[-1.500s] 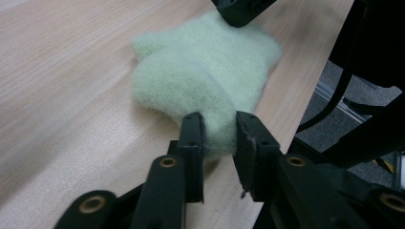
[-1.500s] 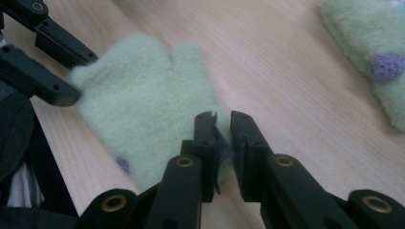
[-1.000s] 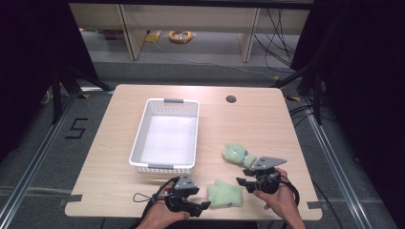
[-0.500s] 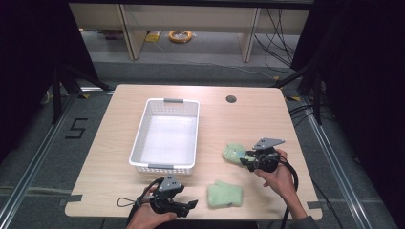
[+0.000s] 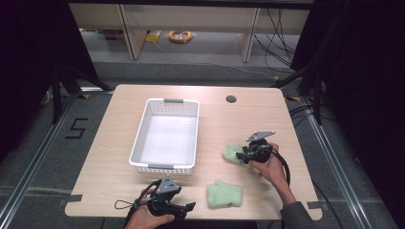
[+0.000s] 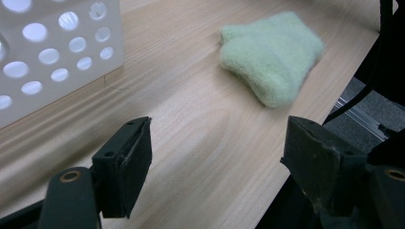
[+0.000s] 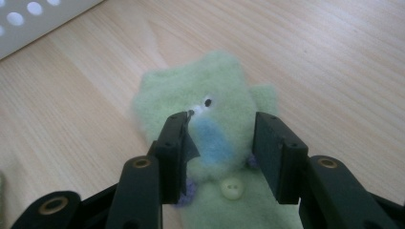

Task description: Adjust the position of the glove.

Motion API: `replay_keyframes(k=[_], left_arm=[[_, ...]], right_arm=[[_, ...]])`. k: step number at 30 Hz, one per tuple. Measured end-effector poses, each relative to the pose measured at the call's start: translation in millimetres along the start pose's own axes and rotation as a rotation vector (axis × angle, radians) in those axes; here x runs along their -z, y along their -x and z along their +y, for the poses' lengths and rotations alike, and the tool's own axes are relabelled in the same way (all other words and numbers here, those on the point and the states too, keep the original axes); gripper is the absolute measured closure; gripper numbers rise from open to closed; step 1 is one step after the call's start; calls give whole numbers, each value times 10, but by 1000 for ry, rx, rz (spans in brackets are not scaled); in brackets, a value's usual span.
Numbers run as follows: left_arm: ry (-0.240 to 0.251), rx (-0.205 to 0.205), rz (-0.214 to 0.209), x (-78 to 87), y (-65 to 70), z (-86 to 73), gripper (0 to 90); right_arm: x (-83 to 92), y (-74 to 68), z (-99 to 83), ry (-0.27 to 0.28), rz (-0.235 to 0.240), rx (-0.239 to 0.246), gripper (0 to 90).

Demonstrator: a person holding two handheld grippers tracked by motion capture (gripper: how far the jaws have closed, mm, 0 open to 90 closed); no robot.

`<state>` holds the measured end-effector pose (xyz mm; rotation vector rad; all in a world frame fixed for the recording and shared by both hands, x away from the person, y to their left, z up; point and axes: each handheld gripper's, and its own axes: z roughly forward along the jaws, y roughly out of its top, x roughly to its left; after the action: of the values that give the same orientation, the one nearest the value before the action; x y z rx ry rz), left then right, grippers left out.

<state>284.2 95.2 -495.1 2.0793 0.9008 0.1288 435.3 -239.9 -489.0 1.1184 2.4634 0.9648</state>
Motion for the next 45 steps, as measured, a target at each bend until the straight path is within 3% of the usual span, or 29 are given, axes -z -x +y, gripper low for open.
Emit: replay_keyframes(k=[3,4,6,7,12,14,15,16,17,19,22,23,24,27,29,32,33,34,39,40,42,45], left_arm=[[-1,0,-4,-7,7,-1,250],[21,24,-7,-25,26,-4,251],[19,40,-10,-32,31,-9,254],[-8,-8,0,-11,-3,-4,256],[5,8,-9,-28,1,-12,259],[4,7,-10,-33,8,-16,260],[14,13,-10,-40,16,-17,261],[9,7,-12,-35,17,-16,262],[9,7,-14,-36,17,-18,263],[-10,-8,-15,-36,4,-24,264],[2,15,-16,-58,12,-35,266],[5,16,-16,-59,7,-37,266],[-15,-5,-16,-43,-12,-35,266],[7,25,-12,-57,-4,-42,266],[8,26,-12,-57,-5,-42,266],[-11,4,-10,-46,-27,-43,267],[-8,24,-13,-52,-21,-49,266],[-7,26,-7,-51,-22,-48,266],[-4,11,-7,-31,-38,-43,266],[0,31,-5,-38,-36,-49,266],[-5,13,-4,-27,-47,-44,266],[2,21,-4,-36,-44,-47,266]], right_arm=[[-24,20,-10,-19,12,4,575],[-52,14,-20,-5,7,4,577],[-46,8,-17,-30,14,4,601],[-44,6,-18,-43,10,14,619],[-80,25,-50,-14,21,17,728],[-69,43,-62,-22,39,41,784],[-88,39,-80,7,40,19,806],[-68,39,-77,-7,49,2,820],[-69,53,-80,-8,47,16,832],[-77,48,-83,7,40,21,846],[-29,35,-57,-6,44,24,860],[-28,31,-57,19,32,25,861],[7,31,-40,18,37,30,862],[94,26,-12,66,44,26,864],[166,16,7,61,47,41,864],[257,-35,24,94,54,52,864],[290,-52,33,91,78,72,864],[343,-84,34,78,78,59,864],[488,-238,22,104,121,99,864],[510,-266,19,108,134,123,864],[560,-349,1,112,142,128,864],[620,-463,-25,115,173,151,864]])
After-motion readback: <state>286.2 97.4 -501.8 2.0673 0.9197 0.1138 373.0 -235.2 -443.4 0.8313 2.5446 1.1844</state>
